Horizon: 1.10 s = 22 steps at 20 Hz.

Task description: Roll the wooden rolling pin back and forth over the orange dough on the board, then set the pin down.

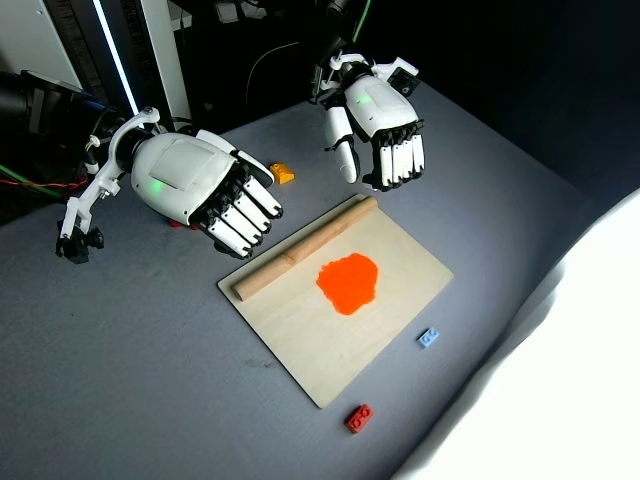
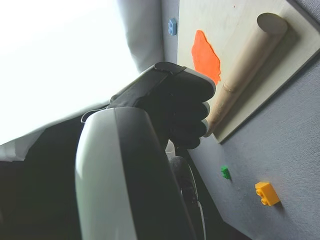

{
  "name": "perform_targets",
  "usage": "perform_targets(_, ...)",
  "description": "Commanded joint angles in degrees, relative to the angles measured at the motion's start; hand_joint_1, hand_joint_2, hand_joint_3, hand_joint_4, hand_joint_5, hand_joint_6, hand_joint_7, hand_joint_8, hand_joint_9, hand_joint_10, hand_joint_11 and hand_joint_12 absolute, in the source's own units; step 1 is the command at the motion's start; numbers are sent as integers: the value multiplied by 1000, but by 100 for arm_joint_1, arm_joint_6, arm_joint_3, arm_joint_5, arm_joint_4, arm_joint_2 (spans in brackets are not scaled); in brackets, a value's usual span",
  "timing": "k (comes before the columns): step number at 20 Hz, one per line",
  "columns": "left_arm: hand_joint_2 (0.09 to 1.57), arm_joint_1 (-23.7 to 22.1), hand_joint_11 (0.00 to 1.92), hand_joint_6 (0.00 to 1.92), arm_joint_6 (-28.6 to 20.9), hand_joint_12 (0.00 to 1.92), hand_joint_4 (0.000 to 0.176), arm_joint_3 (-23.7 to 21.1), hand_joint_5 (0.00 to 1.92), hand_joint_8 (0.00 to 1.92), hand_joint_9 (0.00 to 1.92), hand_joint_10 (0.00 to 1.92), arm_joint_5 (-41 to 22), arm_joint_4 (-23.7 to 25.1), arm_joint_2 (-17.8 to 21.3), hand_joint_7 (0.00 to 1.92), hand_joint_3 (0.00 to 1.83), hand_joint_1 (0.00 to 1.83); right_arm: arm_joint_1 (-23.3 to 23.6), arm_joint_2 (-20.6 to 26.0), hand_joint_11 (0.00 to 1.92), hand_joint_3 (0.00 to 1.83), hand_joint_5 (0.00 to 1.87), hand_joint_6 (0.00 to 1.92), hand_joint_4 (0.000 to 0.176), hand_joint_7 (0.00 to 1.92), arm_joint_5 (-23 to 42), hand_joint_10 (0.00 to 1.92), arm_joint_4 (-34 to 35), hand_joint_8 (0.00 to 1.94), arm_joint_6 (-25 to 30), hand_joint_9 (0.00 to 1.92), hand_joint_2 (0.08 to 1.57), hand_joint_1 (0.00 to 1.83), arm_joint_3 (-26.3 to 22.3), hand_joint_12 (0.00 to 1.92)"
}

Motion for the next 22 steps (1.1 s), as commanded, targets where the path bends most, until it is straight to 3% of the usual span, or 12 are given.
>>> perform_targets(1, 1462, -42, 0, 0, -37, 0, 0, 29, 0, 0, 0, 0, -605, 375, 5, 0, 35, 0, 34, -4, 0, 45, 44, 1, 0, 14, -520, 0, -499, 0, -24, 0, 1454, 0, -27, 0)
perform_targets(6, 1459, -40, 0, 0, -40, 0, 0, 21, 0, 0, 0, 0, -509, 371, 3, 0, 26, 0, -76, -31, 1, 31, 67, 9, 0, 30, -491, 0, -465, 4, -69, 0, 1461, 0, -26, 1)
perform_targets(9, 1447, 30, 0, 0, -41, 0, 0, 45, 0, 0, 0, 0, -341, 329, -25, 0, 18, 0, -72, -114, 0, 25, 70, 8, 0, 34, -465, 0, -83, 5, -45, 0, 1455, 0, -26, 0)
perform_targets(17, 1364, 274, 0, 0, -263, 0, 0, 271, 0, 0, 0, 0, -352, 267, -493, 0, 0, 0, -96, -443, 0, 10, 72, 6, 0, 51, -211, 4, 157, 9, 154, 9, 1430, 0, 102, 0)
perform_targets(22, 1296, 405, 0, 0, -263, 0, 0, 357, 0, 0, 0, 0, -425, 223, -702, 0, 0, 0, -194, -734, 0, 0, 71, 5, 0, 44, -109, 2, 160, 3, 51, 5, 1298, 0, 453, 0)
